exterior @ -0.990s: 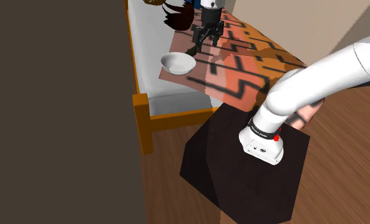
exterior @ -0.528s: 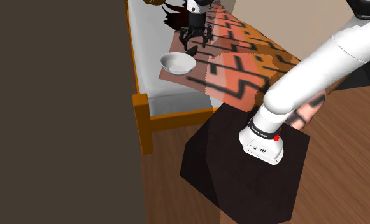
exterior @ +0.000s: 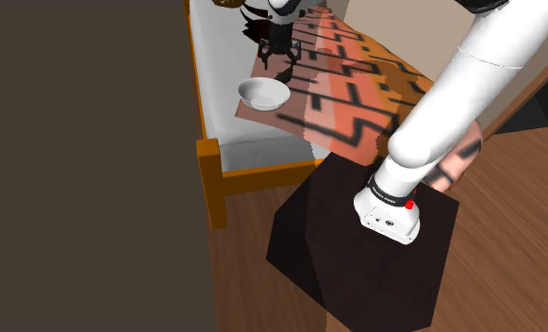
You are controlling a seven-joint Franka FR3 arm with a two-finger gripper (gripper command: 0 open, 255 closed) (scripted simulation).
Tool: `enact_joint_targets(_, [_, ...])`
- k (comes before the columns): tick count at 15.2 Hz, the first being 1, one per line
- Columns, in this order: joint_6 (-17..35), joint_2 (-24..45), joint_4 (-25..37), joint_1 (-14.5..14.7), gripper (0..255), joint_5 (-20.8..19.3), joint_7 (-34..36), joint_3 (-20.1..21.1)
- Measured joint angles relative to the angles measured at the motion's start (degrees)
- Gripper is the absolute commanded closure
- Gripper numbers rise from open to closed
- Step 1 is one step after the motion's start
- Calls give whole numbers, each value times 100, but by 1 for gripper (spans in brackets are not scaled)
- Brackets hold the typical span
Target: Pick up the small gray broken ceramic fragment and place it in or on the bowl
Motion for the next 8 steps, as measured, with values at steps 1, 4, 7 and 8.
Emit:
enact_joint_targets(1, [48,103,62,-31,0,-13,215,-32])
enact_joint_targets(4, [196,609,458,-144,0,-74,813,-173])
enact_joint_targets(7, [254,1086,916,-238,0,-95,1382,-336])
enact_joint_targets(8, [284,1227,1043,-281,0,-92,1547,-401])
